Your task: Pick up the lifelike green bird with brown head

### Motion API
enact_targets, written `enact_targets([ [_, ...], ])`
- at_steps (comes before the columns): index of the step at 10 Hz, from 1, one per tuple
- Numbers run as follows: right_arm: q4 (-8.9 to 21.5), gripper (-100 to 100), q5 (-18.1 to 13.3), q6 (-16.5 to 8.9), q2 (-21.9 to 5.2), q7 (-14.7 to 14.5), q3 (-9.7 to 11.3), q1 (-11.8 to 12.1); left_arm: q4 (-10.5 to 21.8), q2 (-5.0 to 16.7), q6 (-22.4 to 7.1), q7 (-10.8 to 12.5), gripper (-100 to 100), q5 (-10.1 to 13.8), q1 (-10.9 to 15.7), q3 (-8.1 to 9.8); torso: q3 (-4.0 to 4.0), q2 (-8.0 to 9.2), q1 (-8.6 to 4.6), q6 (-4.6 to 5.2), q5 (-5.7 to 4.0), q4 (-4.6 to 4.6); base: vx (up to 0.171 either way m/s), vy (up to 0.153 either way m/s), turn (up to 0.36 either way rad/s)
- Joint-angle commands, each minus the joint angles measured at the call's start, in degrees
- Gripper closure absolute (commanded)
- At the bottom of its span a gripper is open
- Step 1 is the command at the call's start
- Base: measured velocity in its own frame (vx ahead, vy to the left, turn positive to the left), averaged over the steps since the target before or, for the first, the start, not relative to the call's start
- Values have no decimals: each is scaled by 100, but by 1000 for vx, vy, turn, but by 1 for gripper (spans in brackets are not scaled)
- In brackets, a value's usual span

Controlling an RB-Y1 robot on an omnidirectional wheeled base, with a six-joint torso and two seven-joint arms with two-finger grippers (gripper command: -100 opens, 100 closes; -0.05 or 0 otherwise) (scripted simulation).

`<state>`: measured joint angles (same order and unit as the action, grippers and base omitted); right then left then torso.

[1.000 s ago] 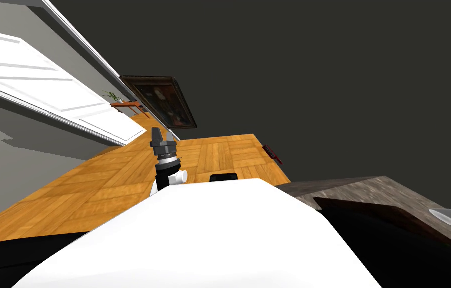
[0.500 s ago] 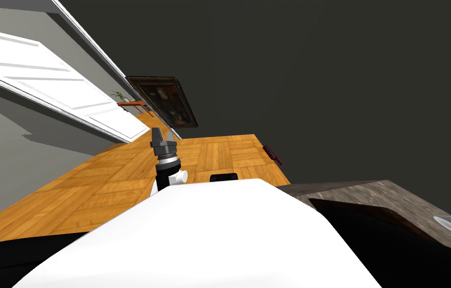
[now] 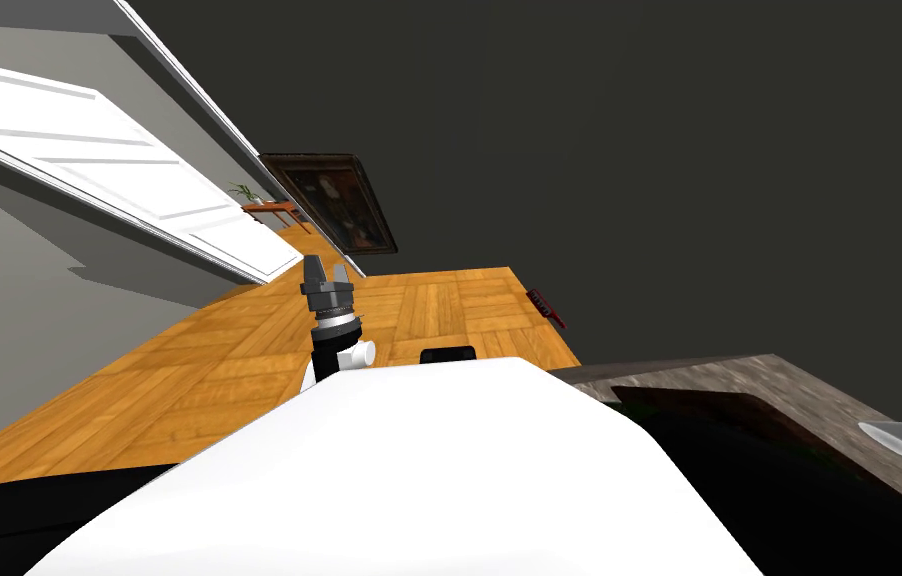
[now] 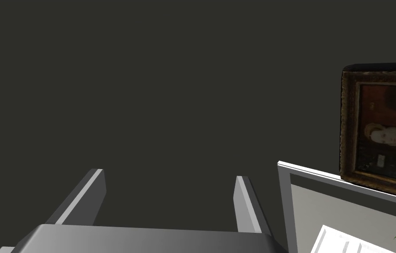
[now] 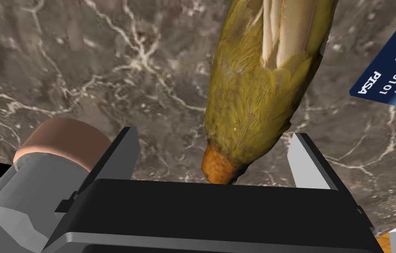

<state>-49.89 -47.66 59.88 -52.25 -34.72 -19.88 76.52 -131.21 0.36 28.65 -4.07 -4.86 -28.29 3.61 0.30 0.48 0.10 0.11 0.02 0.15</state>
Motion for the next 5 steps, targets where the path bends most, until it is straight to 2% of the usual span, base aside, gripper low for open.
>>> enact_targets([
  [1,-190,-100,286,-253,-286,220,286,-161,0,0,0,0,0,0,0,0,0,0,0,0,0,0,-125,26,30],
  [2,-190,-100,429,-253,-448,220,457,-161,0,0,0,0,0,0,1,0,5,11,0,-4,-2,2,-129,33,27],
  [3,-190,-100,451,-253,-517,220,457,-161,0,0,0,0,0,0,1,0,9,16,-5,-1,-3,4,-53,18,-4],
  [4,-405,-100,696,-510,-738,458,719,-316,0,0,0,0,0,0,0,0,1,1,-12,0,-4,1,-115,43,28],
  [5,-405,-100,855,-523,-899,458,885,-316,0,0,0,0,0,0,1,0,6,12,-7,-4,-4,3,-118,31,28],
])
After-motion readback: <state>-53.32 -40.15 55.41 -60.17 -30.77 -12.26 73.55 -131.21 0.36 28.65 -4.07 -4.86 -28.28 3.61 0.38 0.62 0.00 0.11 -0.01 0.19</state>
